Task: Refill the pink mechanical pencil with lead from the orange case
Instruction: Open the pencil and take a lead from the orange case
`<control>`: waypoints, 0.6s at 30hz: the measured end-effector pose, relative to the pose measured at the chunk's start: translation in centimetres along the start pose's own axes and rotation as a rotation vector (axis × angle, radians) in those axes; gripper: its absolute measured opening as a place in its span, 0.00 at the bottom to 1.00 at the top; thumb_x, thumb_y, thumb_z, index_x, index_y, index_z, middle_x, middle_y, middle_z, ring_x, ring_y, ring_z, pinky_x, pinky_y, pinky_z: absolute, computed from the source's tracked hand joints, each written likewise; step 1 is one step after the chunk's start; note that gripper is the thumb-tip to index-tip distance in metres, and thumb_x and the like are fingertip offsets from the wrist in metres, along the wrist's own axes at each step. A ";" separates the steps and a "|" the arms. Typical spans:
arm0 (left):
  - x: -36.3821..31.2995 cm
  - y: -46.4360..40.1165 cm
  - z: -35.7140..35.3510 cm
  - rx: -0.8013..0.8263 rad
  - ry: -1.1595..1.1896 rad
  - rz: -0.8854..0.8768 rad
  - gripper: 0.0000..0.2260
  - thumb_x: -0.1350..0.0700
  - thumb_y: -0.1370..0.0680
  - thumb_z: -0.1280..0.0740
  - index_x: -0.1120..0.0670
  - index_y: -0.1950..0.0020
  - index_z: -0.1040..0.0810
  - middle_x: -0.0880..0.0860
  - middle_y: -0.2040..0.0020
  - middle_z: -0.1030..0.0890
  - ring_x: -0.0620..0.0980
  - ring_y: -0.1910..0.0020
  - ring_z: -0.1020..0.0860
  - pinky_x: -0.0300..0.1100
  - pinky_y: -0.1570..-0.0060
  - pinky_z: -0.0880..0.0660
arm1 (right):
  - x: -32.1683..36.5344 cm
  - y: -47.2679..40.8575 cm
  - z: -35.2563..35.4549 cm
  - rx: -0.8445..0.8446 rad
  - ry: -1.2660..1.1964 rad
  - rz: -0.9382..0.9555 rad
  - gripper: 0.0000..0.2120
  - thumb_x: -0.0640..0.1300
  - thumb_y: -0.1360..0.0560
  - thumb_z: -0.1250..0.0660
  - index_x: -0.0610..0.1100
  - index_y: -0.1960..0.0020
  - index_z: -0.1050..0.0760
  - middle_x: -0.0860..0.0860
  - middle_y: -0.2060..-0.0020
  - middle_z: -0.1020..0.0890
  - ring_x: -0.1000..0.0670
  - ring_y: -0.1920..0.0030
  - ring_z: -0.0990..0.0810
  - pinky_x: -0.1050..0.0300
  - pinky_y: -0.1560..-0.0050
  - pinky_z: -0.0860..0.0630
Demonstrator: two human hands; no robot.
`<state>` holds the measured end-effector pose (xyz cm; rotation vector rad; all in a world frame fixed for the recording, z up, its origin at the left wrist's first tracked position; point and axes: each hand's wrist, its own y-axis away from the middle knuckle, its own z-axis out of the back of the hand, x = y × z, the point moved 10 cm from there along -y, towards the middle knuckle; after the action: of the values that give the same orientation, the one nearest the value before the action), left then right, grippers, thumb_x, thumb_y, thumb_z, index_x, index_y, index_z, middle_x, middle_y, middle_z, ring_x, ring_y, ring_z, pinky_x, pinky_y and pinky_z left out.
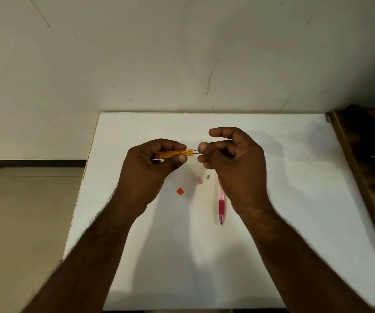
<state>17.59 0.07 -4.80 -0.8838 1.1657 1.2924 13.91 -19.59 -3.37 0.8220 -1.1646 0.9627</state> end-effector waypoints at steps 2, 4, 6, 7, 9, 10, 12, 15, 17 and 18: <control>0.2 0.0 -0.2 0.003 0.007 0.007 0.06 0.56 0.27 0.24 0.48 0.52 0.14 0.44 0.54 0.14 0.43 0.54 0.19 0.36 0.52 0.22 | 0.3 0.1 0.1 -0.017 0.017 0.015 0.10 0.43 0.25 0.24 0.47 0.45 0.20 0.53 0.62 0.12 0.54 0.62 0.12 0.51 0.53 0.15; 0.5 0.0 -0.5 0.006 0.003 0.009 0.06 0.56 0.27 0.24 0.49 0.51 0.14 0.43 0.54 0.14 0.40 0.54 0.19 0.32 0.54 0.23 | 0.5 0.2 0.3 -0.040 0.040 0.032 0.10 0.43 0.24 0.24 0.48 0.45 0.21 0.55 0.62 0.13 0.56 0.62 0.13 0.51 0.52 0.15; 0.5 0.0 -0.8 0.009 0.000 0.007 0.05 0.56 0.26 0.25 0.49 0.51 0.15 0.42 0.54 0.15 0.39 0.55 0.20 0.29 0.56 0.25 | 0.8 0.2 0.5 -0.057 0.072 0.054 0.10 0.44 0.24 0.25 0.50 0.45 0.22 0.56 0.62 0.13 0.57 0.61 0.13 0.49 0.51 0.15; 0.5 0.0 -0.8 0.011 -0.002 0.008 0.05 0.56 0.26 0.25 0.49 0.51 0.15 0.42 0.55 0.15 0.38 0.55 0.20 0.28 0.56 0.26 | 1.0 0.3 0.6 -0.063 0.087 0.066 0.10 0.45 0.24 0.25 0.51 0.45 0.22 0.57 0.62 0.14 0.57 0.61 0.13 0.49 0.50 0.15; 0.7 -0.1 -1.0 0.017 -0.001 0.019 0.04 0.56 0.25 0.26 0.49 0.51 0.15 0.43 0.55 0.15 0.38 0.55 0.20 0.29 0.56 0.26 | 1.3 0.4 0.6 -0.073 0.114 0.092 0.10 0.46 0.24 0.25 0.52 0.45 0.22 0.58 0.62 0.14 0.58 0.60 0.13 0.48 0.50 0.15; 0.8 -0.1 -1.0 0.021 0.004 0.028 0.04 0.56 0.25 0.26 0.49 0.51 0.15 0.43 0.54 0.15 0.39 0.54 0.20 0.30 0.55 0.25 | 1.5 0.5 0.6 -0.078 0.122 0.104 0.10 0.46 0.24 0.25 0.52 0.45 0.22 0.59 0.62 0.14 0.57 0.60 0.13 0.47 0.50 0.16; 0.9 -0.1 -1.2 0.024 0.014 0.037 0.04 0.56 0.24 0.27 0.49 0.52 0.16 0.44 0.54 0.15 0.40 0.53 0.20 0.31 0.55 0.25 | 1.7 0.6 0.6 -0.086 0.134 0.130 0.11 0.46 0.24 0.25 0.52 0.44 0.22 0.59 0.62 0.14 0.57 0.59 0.13 0.47 0.50 0.16; 1.1 -0.1 -1.2 0.021 -0.011 0.040 0.04 0.56 0.24 0.27 0.47 0.53 0.16 0.41 0.54 0.16 0.38 0.53 0.21 0.29 0.55 0.26 | 1.9 0.7 0.6 -0.092 0.152 0.166 0.11 0.47 0.24 0.25 0.52 0.43 0.21 0.58 0.61 0.14 0.57 0.59 0.13 0.49 0.51 0.16; 1.2 -0.2 -1.1 0.013 -0.020 0.039 0.04 0.56 0.24 0.27 0.47 0.52 0.16 0.40 0.54 0.16 0.38 0.53 0.21 0.33 0.53 0.25 | 2.1 0.7 0.7 -0.098 0.161 0.191 0.11 0.47 0.24 0.25 0.53 0.43 0.21 0.58 0.61 0.14 0.57 0.59 0.13 0.51 0.52 0.16; 1.2 -0.2 -1.1 0.007 -0.026 0.036 0.03 0.55 0.24 0.27 0.47 0.52 0.16 0.40 0.54 0.16 0.38 0.53 0.21 0.36 0.50 0.25 | 2.2 0.7 0.8 -0.102 0.165 0.204 0.11 0.47 0.24 0.25 0.53 0.43 0.22 0.59 0.61 0.14 0.57 0.59 0.14 0.53 0.52 0.16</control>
<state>17.51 -0.68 -6.22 -0.8424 1.1693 1.3245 13.19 -19.62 -1.03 0.5386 -1.1584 1.1080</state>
